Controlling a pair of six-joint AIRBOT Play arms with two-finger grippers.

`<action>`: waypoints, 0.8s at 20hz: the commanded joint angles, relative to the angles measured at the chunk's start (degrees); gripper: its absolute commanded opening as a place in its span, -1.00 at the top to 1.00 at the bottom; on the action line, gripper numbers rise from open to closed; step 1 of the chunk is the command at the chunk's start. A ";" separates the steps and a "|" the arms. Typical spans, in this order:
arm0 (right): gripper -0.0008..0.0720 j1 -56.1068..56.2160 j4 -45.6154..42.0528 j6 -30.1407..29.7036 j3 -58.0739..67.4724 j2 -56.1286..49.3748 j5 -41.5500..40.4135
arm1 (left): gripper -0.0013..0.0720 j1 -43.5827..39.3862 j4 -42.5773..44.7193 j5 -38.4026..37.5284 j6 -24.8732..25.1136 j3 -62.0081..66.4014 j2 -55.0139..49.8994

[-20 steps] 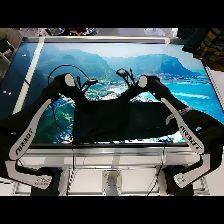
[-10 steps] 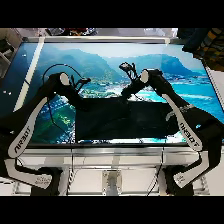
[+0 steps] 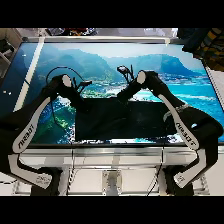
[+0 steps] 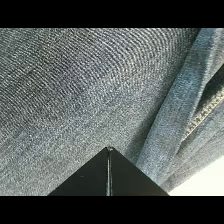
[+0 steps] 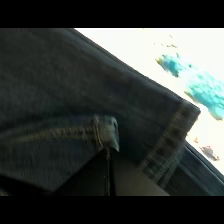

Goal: Fold the clothes and pants, and hang the long-sleeved shirts on hangers.

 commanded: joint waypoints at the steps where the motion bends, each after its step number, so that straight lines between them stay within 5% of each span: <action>1: 0.94 1.20 -0.94 4.83 0.00 -3.23 -2.80 | 0.92 0.02 -0.55 0.35 -0.02 -0.15 -1.29; 7: 0.94 1.20 -0.35 4.81 0.00 -5.49 -1.79 | 0.91 0.02 -0.55 1.36 0.11 -0.17 -1.40; 12: 0.94 1.20 1.46 0.39 0.00 -5.31 16.04 | 0.91 0.02 -0.55 1.60 0.13 -0.17 -1.79; 16: 0.94 1.20 0.11 0.24 -0.02 -2.16 20.55 | 0.91 0.02 -0.55 1.57 0.11 -0.17 -1.79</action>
